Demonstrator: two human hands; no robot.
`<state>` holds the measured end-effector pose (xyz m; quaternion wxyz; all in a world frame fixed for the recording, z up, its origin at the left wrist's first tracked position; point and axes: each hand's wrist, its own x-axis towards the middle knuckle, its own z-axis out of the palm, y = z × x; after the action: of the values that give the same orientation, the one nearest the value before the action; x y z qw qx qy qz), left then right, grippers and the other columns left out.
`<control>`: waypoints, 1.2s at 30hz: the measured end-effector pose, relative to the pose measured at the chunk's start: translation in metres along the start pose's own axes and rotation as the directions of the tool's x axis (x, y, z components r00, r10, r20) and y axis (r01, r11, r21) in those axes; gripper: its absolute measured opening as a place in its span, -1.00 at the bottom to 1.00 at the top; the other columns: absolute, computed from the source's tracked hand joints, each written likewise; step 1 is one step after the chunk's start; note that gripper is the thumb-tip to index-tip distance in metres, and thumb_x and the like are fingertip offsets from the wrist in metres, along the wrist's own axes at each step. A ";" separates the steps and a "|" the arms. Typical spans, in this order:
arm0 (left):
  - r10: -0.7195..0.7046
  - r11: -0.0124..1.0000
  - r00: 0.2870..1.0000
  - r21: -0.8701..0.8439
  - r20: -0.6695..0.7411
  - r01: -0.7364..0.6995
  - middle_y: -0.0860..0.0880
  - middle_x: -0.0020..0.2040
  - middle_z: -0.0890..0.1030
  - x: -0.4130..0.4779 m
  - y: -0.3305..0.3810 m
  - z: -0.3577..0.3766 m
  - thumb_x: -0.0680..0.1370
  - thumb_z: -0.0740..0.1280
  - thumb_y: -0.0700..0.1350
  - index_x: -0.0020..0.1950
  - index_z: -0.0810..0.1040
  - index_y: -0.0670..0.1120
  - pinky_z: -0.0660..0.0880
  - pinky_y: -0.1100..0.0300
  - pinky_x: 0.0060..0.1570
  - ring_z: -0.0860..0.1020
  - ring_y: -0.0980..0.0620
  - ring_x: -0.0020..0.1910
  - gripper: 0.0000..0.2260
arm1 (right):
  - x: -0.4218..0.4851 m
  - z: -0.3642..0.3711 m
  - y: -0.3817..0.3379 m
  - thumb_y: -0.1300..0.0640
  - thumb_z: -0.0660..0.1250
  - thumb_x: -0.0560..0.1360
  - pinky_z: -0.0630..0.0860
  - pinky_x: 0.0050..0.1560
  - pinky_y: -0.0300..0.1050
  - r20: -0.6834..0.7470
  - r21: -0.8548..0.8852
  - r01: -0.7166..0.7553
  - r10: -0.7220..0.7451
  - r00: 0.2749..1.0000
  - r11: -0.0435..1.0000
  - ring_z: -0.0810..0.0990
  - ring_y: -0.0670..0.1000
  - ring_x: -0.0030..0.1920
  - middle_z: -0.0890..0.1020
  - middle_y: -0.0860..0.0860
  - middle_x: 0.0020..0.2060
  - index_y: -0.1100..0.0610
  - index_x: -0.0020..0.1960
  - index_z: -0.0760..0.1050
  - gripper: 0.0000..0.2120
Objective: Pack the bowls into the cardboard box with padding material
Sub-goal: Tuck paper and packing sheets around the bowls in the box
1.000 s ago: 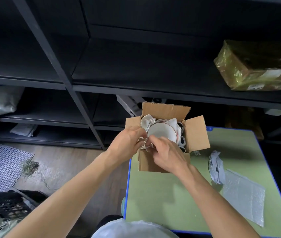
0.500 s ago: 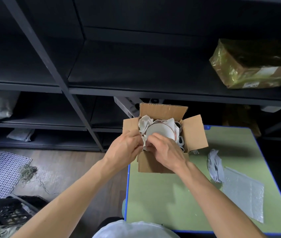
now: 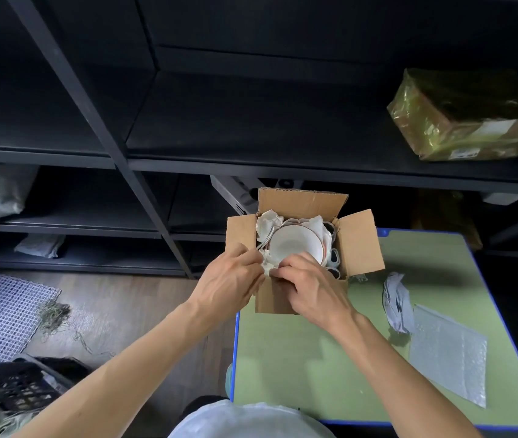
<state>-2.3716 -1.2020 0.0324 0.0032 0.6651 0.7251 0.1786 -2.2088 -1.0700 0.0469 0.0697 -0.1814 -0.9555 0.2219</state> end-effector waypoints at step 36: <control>0.064 0.986 0.993 0.149 0.097 -0.078 0.07 -0.05 0.51 0.006 -0.004 -0.004 0.58 0.28 -0.03 -0.11 0.54 0.00 0.47 0.09 -0.29 0.40 0.00 -0.25 -0.88 | -0.014 0.007 -0.012 0.39 0.26 0.32 0.47 -0.10 -0.07 -0.032 -0.160 -0.077 0.072 0.997 0.984 0.47 0.07 -0.07 0.58 -0.05 -0.11 0.10 0.03 0.57 -0.64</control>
<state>-2.3768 -1.1972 0.0364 -0.0207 0.6963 0.7116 0.0917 -2.2016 -1.0879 0.0455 0.0590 -0.2250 -0.9619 0.1439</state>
